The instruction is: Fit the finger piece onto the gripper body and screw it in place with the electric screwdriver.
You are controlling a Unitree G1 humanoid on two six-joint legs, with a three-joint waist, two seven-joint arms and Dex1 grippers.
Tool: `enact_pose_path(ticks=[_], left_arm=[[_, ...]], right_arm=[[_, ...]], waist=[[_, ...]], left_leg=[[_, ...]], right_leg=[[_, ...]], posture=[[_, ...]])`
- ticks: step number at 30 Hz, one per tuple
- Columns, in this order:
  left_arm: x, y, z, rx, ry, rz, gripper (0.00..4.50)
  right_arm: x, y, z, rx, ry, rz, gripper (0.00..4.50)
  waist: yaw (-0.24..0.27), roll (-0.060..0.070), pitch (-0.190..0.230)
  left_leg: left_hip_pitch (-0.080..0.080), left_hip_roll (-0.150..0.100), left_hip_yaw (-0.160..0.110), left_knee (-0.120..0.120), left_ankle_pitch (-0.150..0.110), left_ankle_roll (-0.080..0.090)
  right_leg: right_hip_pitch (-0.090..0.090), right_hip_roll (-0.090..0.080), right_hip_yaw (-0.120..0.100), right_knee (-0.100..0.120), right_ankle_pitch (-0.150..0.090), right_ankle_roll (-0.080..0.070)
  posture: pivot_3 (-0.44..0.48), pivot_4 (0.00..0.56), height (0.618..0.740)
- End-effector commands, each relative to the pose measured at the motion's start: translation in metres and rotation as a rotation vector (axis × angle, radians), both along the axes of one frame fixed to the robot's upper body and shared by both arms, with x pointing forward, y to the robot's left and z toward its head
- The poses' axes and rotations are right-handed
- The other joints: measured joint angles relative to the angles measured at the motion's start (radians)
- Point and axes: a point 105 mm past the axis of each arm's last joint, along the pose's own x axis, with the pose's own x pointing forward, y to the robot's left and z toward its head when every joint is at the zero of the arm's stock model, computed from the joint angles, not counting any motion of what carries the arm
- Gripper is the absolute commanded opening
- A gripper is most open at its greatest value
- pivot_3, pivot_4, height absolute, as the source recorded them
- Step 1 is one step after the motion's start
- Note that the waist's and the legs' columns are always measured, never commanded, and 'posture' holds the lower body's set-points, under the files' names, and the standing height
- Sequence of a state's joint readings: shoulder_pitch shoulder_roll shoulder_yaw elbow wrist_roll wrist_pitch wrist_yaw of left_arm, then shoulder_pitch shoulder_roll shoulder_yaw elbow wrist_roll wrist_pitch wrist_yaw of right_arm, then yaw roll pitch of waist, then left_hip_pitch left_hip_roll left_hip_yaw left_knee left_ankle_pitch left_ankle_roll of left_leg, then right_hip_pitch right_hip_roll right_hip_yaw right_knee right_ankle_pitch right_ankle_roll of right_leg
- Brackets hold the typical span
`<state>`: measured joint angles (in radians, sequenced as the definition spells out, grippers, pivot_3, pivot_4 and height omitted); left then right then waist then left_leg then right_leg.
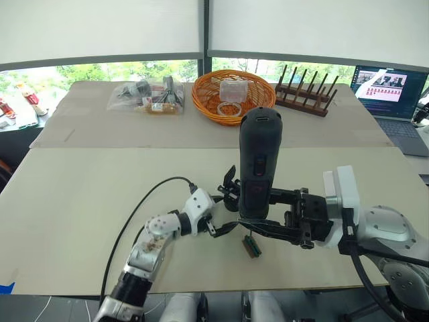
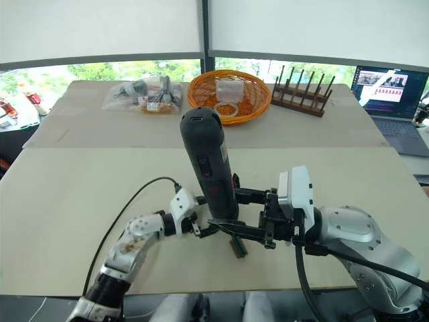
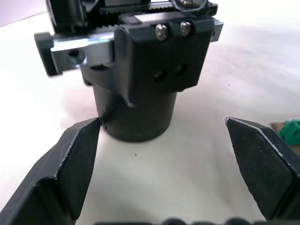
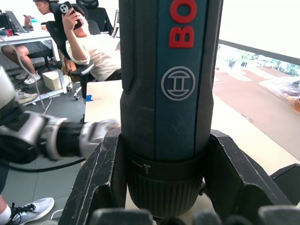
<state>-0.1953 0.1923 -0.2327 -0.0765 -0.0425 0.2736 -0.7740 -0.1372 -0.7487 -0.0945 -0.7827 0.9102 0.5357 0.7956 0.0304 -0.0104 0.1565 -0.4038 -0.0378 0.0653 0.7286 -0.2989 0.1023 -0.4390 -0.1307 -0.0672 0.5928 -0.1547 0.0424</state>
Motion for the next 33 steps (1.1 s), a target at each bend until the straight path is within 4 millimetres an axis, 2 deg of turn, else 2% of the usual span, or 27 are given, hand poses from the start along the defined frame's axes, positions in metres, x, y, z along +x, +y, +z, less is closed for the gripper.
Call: enact_pose_path(ticks=[1, 9, 12, 15, 19, 22, 25, 30, 33], left_arm=[[0.005, -0.007, -0.008, 0.028, 0.004, 0.076, 4.50], [0.016, -0.033, -0.007, 0.008, -0.025, 0.112, 4.50], [0.016, -0.043, -0.004, -0.038, -0.017, 0.075, 3.62], [0.020, -0.047, -0.004, -0.058, 0.002, 0.054, 2.29], [0.034, -0.040, 0.000, -0.043, -0.034, 0.006, 2.31], [0.034, -0.032, 0.015, -0.110, -0.066, -0.182, 2.31], [0.036, -0.022, 0.019, -0.039, -0.096, -0.380, 2.31], [0.051, -0.018, 0.040, 0.016, -0.140, -0.543, 2.31], [0.051, -0.018, 0.040, 0.097, -0.161, -0.646, 2.31]], right_arm=[[-0.006, 0.001, 0.011, 0.024, -0.047, 0.029, 1.89], [-0.002, 0.002, 0.011, 0.024, -0.046, 0.030, 1.89], [-0.001, 0.002, 0.010, 0.021, -0.046, 0.030, 1.89], [-0.001, 0.001, 0.010, 0.019, -0.049, 0.025, 1.89], [-0.001, 0.001, 0.011, 0.015, -0.054, 0.019, 1.89], [-0.001, 0.000, 0.011, 0.012, -0.056, 0.016, 1.89], [-0.002, -0.001, 0.010, 0.009, -0.054, 0.019, 1.89], [-0.002, -0.003, 0.010, -0.001, -0.054, 0.019, 1.89], [-0.003, -0.003, 0.008, -0.008, -0.055, 0.019, 1.89]], waist=[[0.010, 0.000, 0.000], [0.025, 0.000, 0.000], [0.031, 0.000, 0.000], [0.036, 0.000, 0.000], [0.040, 0.000, 0.000], [0.037, 0.000, 0.000], [0.028, 0.000, 0.000], [0.014, -0.001, 0.001], [0.013, -0.001, 0.001]], left_leg=[[0.000, 0.000, 0.000, 0.000, 0.000, 0.000], [0.002, -0.001, 0.000, 0.000, -0.001, 0.003], [0.001, -0.002, 0.000, 0.000, 0.000, 0.004], [0.001, -0.002, 0.000, 0.000, 0.000, 0.004], [0.001, -0.002, 0.000, 0.001, 0.000, 0.004], [0.001, -0.002, 0.000, 0.001, 0.000, 0.004], [-0.003, -0.002, 0.000, 0.001, 0.001, 0.005], [-0.007, -0.002, 0.000, 0.001, 0.002, 0.004], [-0.010, -0.003, 0.001, 0.001, 0.003, 0.003]], right_leg=[[0.000, 0.000, -0.001, 0.000, 0.000, 0.000], [0.000, 0.000, -0.002, 0.000, 0.000, 0.000], [0.000, 0.000, -0.002, 0.000, 0.000, 0.000], [0.000, -0.001, -0.002, 0.000, 0.000, 0.000], [0.000, 0.000, -0.003, -0.001, 0.000, 0.000], [0.000, 0.001, -0.003, 0.000, 0.000, 0.000], [-0.002, 0.002, -0.003, 0.001, 0.000, 0.000], [-0.005, 0.004, -0.004, 0.001, 0.001, 0.000], [-0.007, 0.003, -0.004, 0.000, 0.001, 0.000]], posture=[[0.000, 0.150, 0.740], [0.000, 0.150, 0.740], [0.000, 0.150, 0.740], [0.000, 0.150, 0.740], [0.000, 0.150, 0.740], [0.000, 0.150, 0.740], [0.000, 0.150, 0.740], [0.000, 0.150, 0.740], [0.000, 0.150, 0.740]])
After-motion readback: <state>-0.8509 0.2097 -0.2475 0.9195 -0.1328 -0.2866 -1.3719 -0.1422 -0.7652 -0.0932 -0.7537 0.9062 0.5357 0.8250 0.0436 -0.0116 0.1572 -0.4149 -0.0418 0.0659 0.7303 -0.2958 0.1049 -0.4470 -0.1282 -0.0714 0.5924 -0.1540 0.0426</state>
